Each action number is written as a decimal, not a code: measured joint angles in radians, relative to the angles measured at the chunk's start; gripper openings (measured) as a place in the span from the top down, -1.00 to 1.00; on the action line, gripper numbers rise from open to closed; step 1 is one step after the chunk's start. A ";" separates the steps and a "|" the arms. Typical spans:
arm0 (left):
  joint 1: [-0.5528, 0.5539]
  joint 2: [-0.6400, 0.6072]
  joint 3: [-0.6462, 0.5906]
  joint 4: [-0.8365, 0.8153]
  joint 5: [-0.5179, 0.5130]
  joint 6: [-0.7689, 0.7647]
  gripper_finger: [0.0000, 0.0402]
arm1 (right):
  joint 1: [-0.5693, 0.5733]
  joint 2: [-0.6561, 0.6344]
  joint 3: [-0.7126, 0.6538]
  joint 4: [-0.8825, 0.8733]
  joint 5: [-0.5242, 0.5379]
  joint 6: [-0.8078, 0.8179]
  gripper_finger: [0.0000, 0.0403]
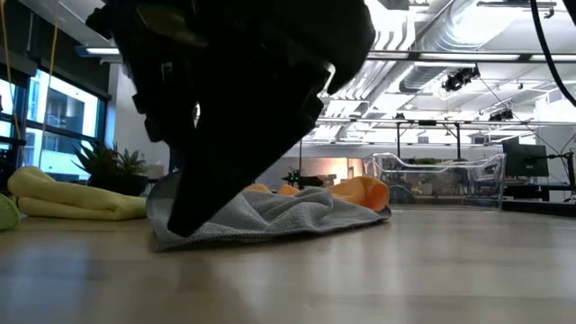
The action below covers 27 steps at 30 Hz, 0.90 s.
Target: Fold microfiber towels
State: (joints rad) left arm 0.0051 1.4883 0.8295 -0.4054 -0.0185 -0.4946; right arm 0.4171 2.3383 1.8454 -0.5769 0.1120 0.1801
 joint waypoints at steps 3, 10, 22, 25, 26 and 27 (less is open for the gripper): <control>0.000 0.000 0.000 0.004 0.000 0.000 1.00 | -0.009 0.000 -0.010 0.014 -0.013 -0.005 0.25; 0.000 0.000 0.000 0.014 0.000 -0.008 1.00 | -0.014 0.000 -0.074 0.126 -0.013 -0.015 0.43; 0.001 0.000 0.000 0.015 0.000 -0.008 1.00 | -0.007 -0.005 -0.106 0.140 -0.014 -0.061 0.56; 0.001 0.000 0.000 0.015 0.007 -0.008 1.00 | -0.007 -0.005 -0.106 0.135 -0.015 -0.035 0.83; 0.002 0.000 0.000 0.015 0.013 -0.008 1.00 | -0.007 -0.005 -0.106 0.134 -0.016 -0.030 0.91; 0.002 0.000 0.000 0.015 0.018 -0.008 1.00 | -0.007 -0.005 -0.106 0.133 -0.017 -0.027 0.95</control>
State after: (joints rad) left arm 0.0071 1.4883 0.8295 -0.3908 -0.0006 -0.5021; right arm 0.4103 2.3337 1.7390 -0.4440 0.0948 0.1528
